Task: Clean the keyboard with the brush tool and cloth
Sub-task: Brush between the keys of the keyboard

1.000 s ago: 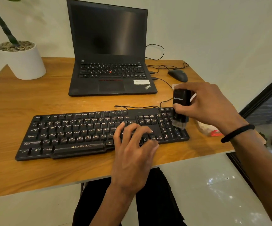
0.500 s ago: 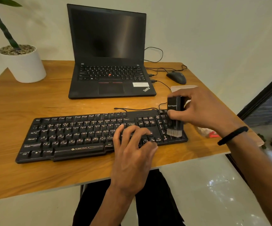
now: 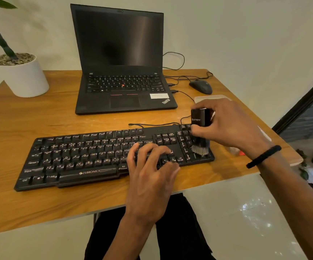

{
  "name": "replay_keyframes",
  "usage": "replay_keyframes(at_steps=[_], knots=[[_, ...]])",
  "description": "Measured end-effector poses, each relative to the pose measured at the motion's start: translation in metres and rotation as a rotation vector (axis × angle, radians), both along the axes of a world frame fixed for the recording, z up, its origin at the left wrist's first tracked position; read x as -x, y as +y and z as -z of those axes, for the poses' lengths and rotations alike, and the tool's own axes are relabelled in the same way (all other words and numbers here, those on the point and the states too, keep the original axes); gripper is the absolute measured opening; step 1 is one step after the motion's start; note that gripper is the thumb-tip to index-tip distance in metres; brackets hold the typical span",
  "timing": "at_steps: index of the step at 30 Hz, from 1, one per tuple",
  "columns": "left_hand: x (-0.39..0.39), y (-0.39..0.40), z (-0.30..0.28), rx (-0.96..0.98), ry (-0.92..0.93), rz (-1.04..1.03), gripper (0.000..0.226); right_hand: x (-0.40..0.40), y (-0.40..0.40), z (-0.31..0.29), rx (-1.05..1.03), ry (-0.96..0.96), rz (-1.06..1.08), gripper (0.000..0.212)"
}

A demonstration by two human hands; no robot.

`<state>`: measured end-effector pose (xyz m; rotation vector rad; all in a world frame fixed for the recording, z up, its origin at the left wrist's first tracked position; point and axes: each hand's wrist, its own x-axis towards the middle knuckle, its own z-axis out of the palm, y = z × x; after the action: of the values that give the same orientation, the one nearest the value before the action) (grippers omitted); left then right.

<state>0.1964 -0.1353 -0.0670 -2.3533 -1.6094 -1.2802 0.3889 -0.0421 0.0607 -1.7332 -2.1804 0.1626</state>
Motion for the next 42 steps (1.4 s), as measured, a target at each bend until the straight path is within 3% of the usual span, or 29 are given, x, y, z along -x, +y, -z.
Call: replay_keyframes(at_steps=[6,13,17,23,26,31,35,40,42], knots=[[0.0,0.0,-0.001,-0.009,-0.006,0.003,0.013,0.014,-0.006,0.009,-0.195,0.092,0.053,0.059],[0.0,-0.001,0.0,-0.001,-0.001,-0.006,0.014,-0.002,-0.025,-0.002,0.005,0.025,-0.011,0.063],[0.0,0.0,0.0,-0.01,-0.008,-0.002,0.014,-0.003,-0.031,0.0,-0.135,0.13,0.026,0.059],[0.0,0.0,-0.001,0.006,-0.014,-0.007,0.014,-0.009,-0.037,-0.004,0.037,0.094,-0.012,0.058],[0.0,0.0,0.0,0.001,-0.015,-0.006,0.013,-0.009,-0.037,-0.005,-0.033,0.181,0.017,0.061],[0.0,-0.001,-0.001,0.006,-0.001,-0.007,0.013,-0.006,-0.039,0.002,0.034,0.113,-0.024,0.062],[0.0,0.0,0.0,0.004,-0.002,-0.011,0.013,-0.007,-0.04,-0.003,-0.053,0.145,0.042,0.061],[0.0,0.0,0.0,0.0,0.004,-0.011,0.014,0.007,-0.048,0.012,0.019,0.223,-0.092,0.061],[0.0,0.0,0.0,-0.001,-0.003,-0.012,0.013,0.005,-0.045,0.012,-0.055,0.205,-0.077,0.062]])
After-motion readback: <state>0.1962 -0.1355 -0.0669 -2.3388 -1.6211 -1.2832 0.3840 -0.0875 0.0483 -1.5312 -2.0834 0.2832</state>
